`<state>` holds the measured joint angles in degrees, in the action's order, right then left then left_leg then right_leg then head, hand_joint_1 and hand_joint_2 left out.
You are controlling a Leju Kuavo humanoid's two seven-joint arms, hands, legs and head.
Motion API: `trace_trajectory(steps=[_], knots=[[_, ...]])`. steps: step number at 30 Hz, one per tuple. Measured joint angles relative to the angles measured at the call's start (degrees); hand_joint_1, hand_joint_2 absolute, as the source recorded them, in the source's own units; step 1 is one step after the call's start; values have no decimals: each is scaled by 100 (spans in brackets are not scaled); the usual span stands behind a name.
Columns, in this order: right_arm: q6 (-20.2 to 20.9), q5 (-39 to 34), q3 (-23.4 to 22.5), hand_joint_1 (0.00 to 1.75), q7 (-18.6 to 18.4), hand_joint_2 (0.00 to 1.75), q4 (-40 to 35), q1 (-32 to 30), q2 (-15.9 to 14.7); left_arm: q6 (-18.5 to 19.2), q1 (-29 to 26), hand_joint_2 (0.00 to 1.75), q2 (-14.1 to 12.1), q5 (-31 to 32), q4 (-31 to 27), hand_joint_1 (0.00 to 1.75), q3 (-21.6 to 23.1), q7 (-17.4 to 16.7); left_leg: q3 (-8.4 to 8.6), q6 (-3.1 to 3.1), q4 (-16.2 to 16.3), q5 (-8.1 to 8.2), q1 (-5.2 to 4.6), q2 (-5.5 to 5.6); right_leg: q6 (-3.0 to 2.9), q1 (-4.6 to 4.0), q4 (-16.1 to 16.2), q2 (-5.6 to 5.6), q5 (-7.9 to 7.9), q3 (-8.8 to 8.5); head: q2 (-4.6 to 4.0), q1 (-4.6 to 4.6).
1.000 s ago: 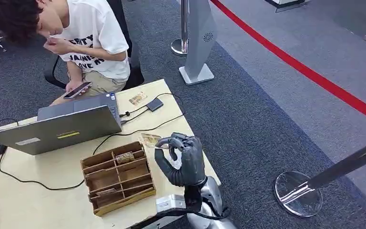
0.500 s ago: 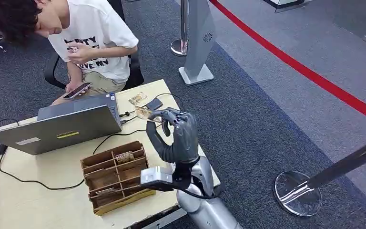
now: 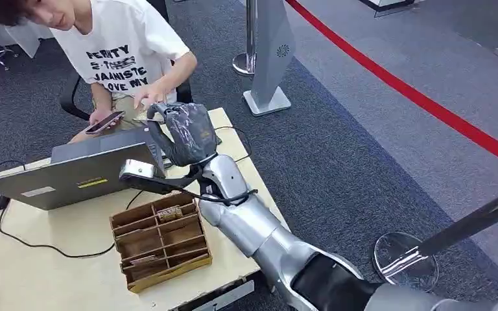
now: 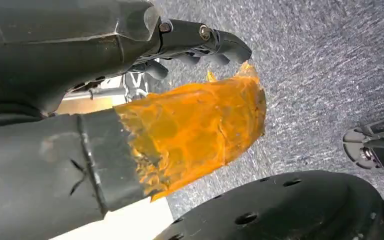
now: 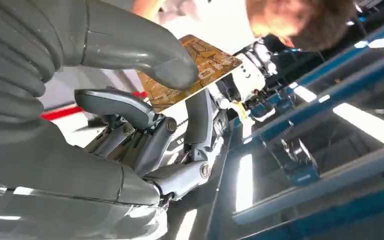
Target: Pass the card to the sensor for recognition and then transmit it.
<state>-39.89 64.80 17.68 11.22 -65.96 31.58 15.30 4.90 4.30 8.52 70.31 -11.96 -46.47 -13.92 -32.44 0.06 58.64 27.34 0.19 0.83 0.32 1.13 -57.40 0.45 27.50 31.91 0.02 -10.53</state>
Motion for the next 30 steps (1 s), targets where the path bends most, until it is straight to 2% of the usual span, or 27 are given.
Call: trace_trajectory(steps=[1, 2, 5, 16, 19, 20, 23, 24, 27, 30], knots=[[-4, 352, 0, 175, -114, 175, 488, 323, -4, 15, 0, 0, -17, 0, -2, 0, 131, 0, -4, 0, 0, 0, 0, 0, 0, 0, 0, 0, 0, 6, 0, 0], [-6, 429, 0, 175, -134, 175, 610, 399, -7, 15, 0, 0, -22, 0, 0, 0, 166, 0, -6, 0, 0, 1, 0, 0, 0, 0, 0, 1, 0, 8, 0, -2], [-7, 471, 0, 175, -166, 175, 865, 542, -9, 18, 0, 0, -31, 0, 0, 0, 245, 0, -12, 0, 0, 1, 0, 1, 0, 0, 0, 0, 1, 13, 0, -2], [-9, 1395, 22, 175, -693, 175, 1619, 1023, -17, 42, -1, 0, -55, 0, -2, 0, 479, 0, -15, 0, 0, 0, 0, 0, 0, 0, 0, 1, 0, 18, 0, 0], [-11, 1465, 24, 138, -744, 175, 1763, 1071, -22, 46, -1, 0, -55, 0, -2, 0, 499, 0, -16, 0, 0, 0, 0, 0, 0, 0, 0, 1, 0, 18, 0, 0], [-11, 1467, 26, 0, -757, 175, 1805, 1076, -22, 48, -1, 0, -55, 0, -2, 0, 505, 0, -16, 0, 0, 0, 0, 0, 0, 0, 0, 1, 0, 18, 0, 0], [-13, 1467, 26, 0, -802, 175, 1925, 1077, -26, 52, -2, 0, -57, 0, 0, 0, 514, -2, -17, 0, 0, 0, 0, 0, 0, 0, 0, 1, 0, 19, 0, -2], [-13, 1461, 24, 0, -809, 0, 1955, 1077, -28, 55, -2, 0, -59, 0, -2, 0, 514, -2, -17, 0, 0, 1, 0, 0, 0, 0, 0, 1, 0, 20, 0, 0], [-13, 1351, 26, 0, -737, 0, 2104, 1078, -31, 57, -1, 0, -61, 0, -2, 0, 514, -9, -18, 0, 0, 1, 0, 0, 0, 0, 0, 1, 0, 21, 0, 0], [-13, 924, 20, 0, -408, 0, 2137, 1026, -26, 57, -4, 0, -61, 0, -2, 0, 514, -17, -18, 0, 0, 0, 0, 0, 0, 0, 0, 1, 0, 21, 0, 0]])
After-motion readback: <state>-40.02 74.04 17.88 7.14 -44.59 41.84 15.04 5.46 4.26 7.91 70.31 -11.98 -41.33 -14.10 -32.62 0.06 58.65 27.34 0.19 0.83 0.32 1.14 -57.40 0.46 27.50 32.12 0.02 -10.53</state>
